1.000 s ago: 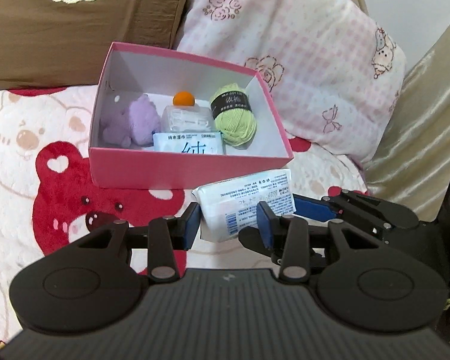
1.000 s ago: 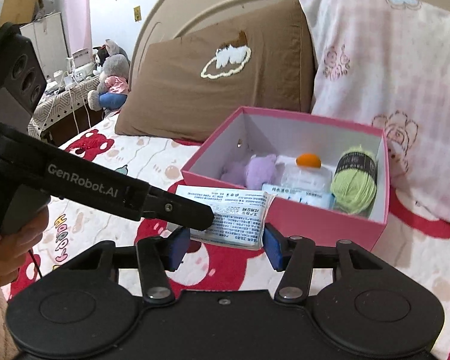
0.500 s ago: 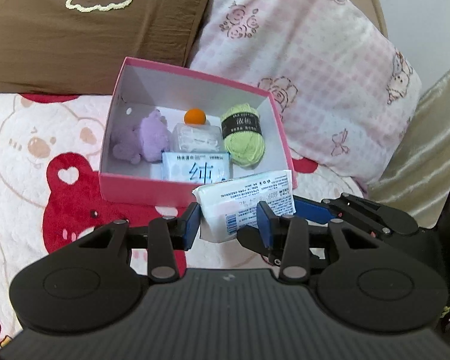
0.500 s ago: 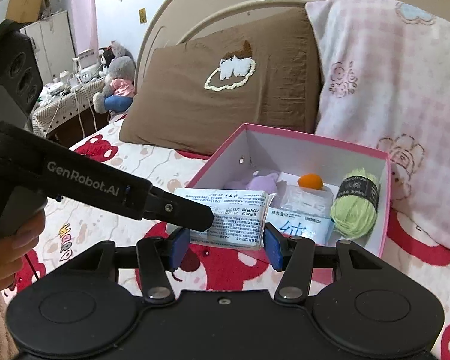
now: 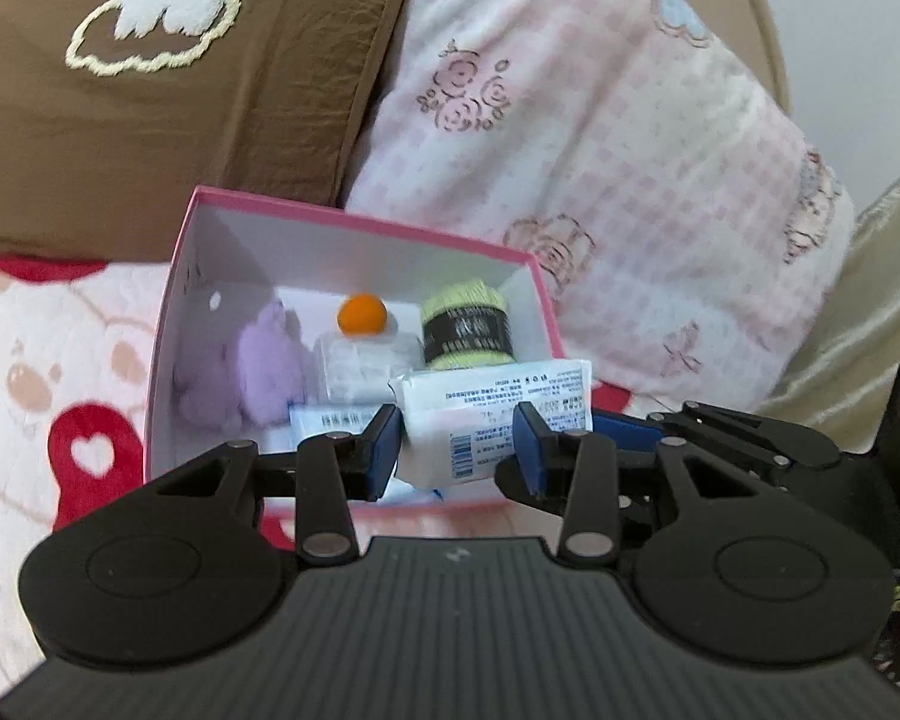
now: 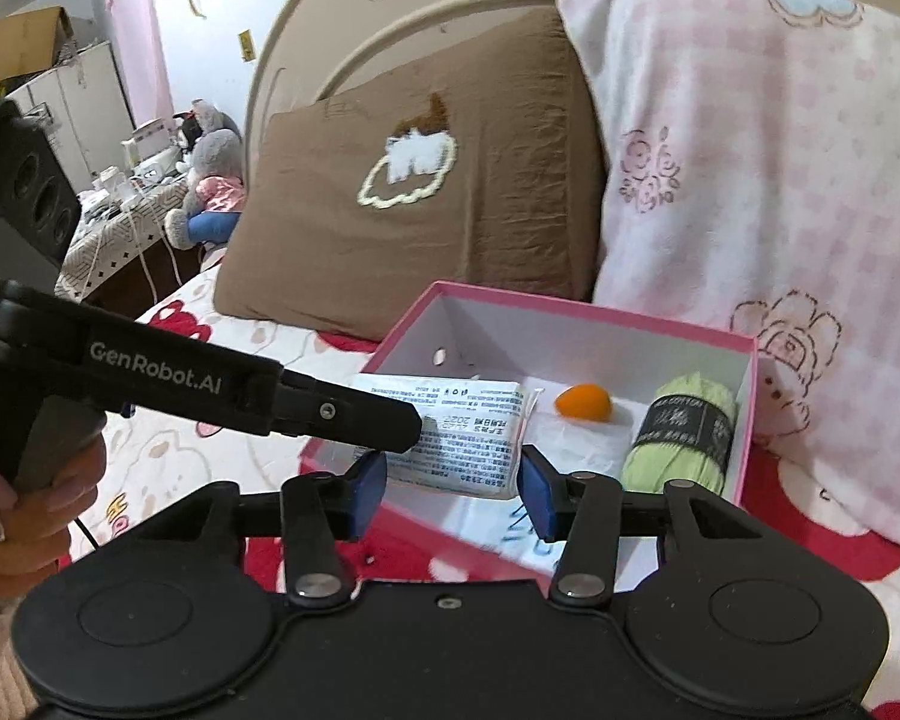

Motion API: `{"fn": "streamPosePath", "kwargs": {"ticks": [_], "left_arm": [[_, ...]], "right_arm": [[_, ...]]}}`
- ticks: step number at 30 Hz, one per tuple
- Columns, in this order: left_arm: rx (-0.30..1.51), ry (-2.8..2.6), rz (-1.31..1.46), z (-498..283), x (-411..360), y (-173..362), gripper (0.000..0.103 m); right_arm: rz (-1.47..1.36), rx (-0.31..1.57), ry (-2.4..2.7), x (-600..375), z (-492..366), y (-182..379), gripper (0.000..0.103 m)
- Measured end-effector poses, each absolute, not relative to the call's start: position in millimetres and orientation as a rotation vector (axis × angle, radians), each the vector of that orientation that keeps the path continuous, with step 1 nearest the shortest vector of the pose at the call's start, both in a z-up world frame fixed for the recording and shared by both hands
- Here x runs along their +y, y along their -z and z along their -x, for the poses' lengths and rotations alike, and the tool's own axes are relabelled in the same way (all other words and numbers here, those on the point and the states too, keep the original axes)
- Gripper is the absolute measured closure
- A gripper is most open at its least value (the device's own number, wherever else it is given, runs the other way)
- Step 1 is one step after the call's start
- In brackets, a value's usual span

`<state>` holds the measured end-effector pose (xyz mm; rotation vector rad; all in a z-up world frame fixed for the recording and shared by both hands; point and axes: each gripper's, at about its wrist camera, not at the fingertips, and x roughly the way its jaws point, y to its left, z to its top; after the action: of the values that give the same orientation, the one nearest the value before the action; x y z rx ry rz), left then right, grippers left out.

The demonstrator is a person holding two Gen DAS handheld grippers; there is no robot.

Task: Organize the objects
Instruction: 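Lift the white packet with the left tool and carry it over the box, then lower the white packet onto the wipes pack and open the left tool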

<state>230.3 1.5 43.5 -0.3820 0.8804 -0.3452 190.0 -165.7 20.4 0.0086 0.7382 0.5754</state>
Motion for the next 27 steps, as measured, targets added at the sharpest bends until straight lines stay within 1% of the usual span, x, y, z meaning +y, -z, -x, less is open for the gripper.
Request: {"fn": "streamPosePath", "kwargs": {"ticks": [2, 4, 14, 20, 27], "left_arm": [[0.887, 0.327, 0.322, -248, -7, -39, 0.064], [0.912, 0.309, 0.313, -263, -10, -33, 0.065], [1.000, 0.273, 0.390, -329, -6, 26, 0.064], [1.022, 0.236, 0.430, -342, -6, 49, 0.064], [1.045, 0.201, 0.500, -352, -3, 63, 0.064]], "right_arm": [[-0.020, 0.761, -0.574, -169, -207, -18, 0.056], [-0.023, 0.792, -0.573, -170, -224, -13, 0.057], [-0.116, 0.937, -0.520, -175, -297, 39, 0.057], [-0.128, 0.997, -0.497, -171, -318, 63, 0.057], [-0.134, 1.034, -0.466, -171, -332, 74, 0.057]]}}
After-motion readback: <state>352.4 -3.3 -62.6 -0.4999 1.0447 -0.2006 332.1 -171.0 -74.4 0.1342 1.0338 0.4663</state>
